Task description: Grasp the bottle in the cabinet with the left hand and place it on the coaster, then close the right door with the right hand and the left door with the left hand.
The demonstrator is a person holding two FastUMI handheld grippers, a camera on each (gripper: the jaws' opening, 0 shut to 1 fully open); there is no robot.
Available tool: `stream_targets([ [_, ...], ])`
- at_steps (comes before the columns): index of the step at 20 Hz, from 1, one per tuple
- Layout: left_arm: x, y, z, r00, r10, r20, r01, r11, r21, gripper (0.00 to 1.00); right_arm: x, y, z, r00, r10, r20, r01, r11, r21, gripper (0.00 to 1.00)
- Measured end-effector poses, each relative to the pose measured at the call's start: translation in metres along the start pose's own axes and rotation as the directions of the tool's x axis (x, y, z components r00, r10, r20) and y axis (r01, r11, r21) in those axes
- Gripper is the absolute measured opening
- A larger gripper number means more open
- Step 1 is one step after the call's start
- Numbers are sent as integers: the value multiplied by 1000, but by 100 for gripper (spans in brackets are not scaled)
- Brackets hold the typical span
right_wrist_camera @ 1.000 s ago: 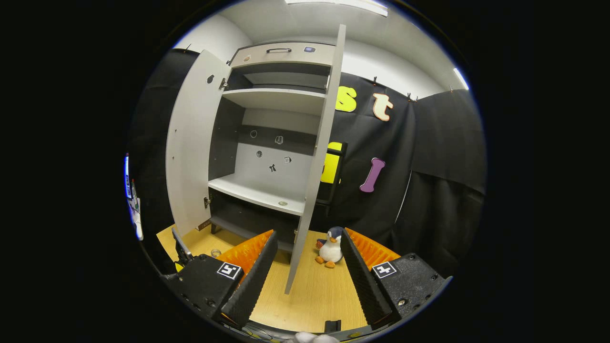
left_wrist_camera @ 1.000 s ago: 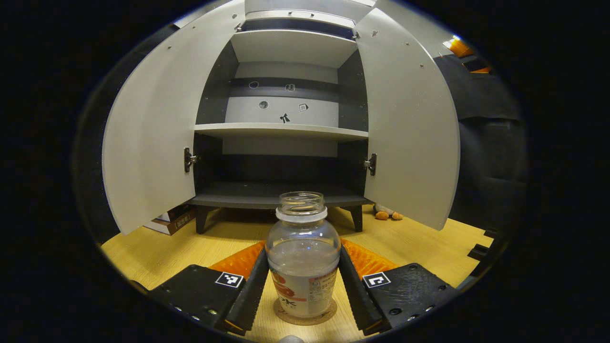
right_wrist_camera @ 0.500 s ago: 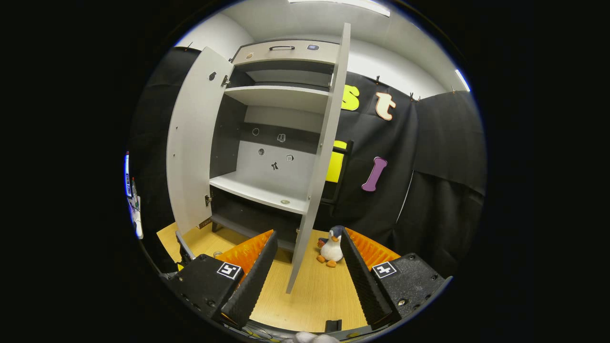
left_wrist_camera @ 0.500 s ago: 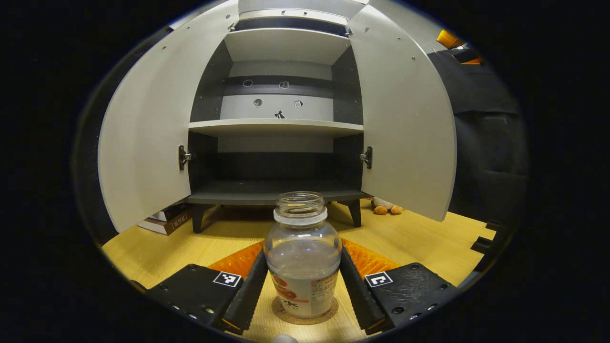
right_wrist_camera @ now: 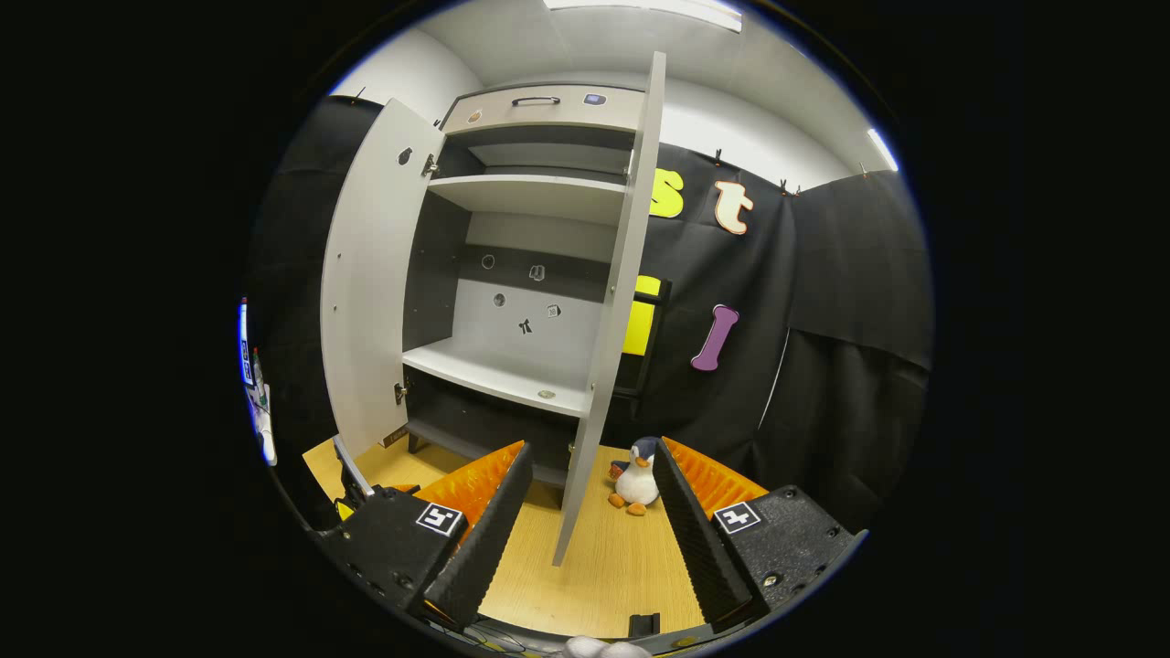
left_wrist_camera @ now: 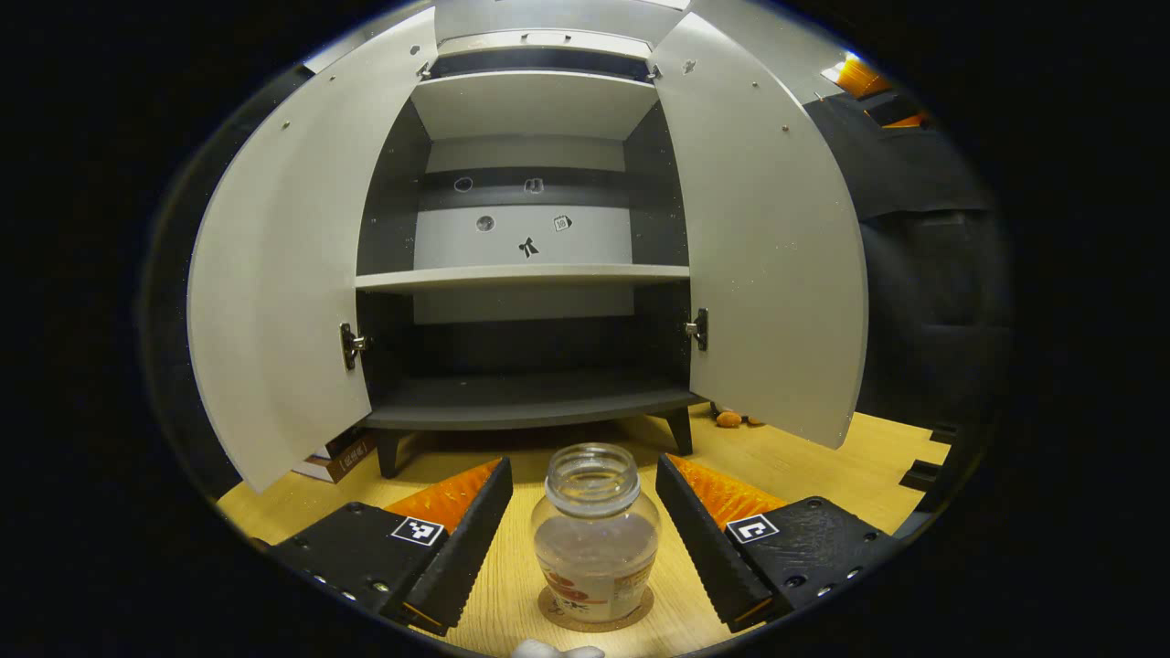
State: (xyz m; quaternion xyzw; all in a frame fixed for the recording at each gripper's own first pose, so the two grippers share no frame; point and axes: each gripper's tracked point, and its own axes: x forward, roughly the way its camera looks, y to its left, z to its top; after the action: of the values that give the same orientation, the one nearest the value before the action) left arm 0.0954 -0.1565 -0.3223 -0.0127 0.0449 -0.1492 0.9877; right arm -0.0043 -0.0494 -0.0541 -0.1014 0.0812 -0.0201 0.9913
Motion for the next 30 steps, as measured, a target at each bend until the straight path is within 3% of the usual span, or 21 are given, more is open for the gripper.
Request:
stream_targets([
  [5,-4,-2,78,996,1,84,-3,1000,29,96,-7,-4,11,999,-15,39,13,999,38,82],
  [8,-12,7,127,994,14,108,-14,1000,-4,96,-12,-3,20,998,-14,67,9,998,68,82],
  [11,-26,24,178,990,46,135,-39,998,-56,96,-16,-1,29,995,-9,99,-1,995,100,82],
  [14,-44,53,215,985,111,130,-108,994,-31,96,-20,0,38,991,-4,135,-14,992,127,82],
  [23,-133,120,250,966,254,54,-253,967,-17,96,-20,-17,41,987,-27,157,-2,984,176,82],
  [30,-176,136,266,954,295,57,-295,955,-12,96,-11,-53,45,985,-85,148,61,985,161,82],
])
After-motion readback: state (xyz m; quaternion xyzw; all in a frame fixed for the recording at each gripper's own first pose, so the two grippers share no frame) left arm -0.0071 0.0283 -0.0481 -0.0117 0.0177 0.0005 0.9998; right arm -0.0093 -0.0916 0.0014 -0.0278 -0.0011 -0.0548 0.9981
